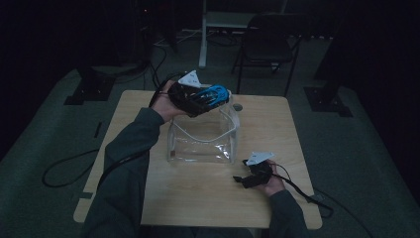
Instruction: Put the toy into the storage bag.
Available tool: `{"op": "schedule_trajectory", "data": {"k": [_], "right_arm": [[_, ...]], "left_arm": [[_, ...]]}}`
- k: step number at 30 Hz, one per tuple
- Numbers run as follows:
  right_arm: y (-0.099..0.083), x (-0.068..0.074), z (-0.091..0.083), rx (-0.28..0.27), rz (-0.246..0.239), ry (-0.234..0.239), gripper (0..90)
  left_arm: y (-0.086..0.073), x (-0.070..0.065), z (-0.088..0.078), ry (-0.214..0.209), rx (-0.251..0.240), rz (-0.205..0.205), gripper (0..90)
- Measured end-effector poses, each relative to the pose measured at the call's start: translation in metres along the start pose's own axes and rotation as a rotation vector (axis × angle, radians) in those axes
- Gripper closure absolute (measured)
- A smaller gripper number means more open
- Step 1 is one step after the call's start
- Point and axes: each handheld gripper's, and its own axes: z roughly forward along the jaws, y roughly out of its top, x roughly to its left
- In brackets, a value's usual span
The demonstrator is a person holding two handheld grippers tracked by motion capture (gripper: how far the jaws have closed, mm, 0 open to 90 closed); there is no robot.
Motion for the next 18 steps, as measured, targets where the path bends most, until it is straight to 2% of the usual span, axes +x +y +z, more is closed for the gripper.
{"op": "schedule_trajectory", "data": {"k": [8, 13, 18], "right_arm": [[-0.001, 0.001, -0.001, 0.001, 0.002, 0.000, 19.1], [-0.002, 0.003, -0.003, 0.000, 0.002, -0.001, 19.1], [-0.003, 0.003, -0.003, -0.001, -0.001, 0.000, 19.1]], "left_arm": [[-0.001, 0.014, 0.000, -0.031, 0.022, 0.023, 28.1], [-0.005, 0.021, 0.007, -0.031, 0.068, 0.050, 28.1], [-0.008, 0.025, 0.009, -0.032, 0.084, 0.053, 28.1]]}}
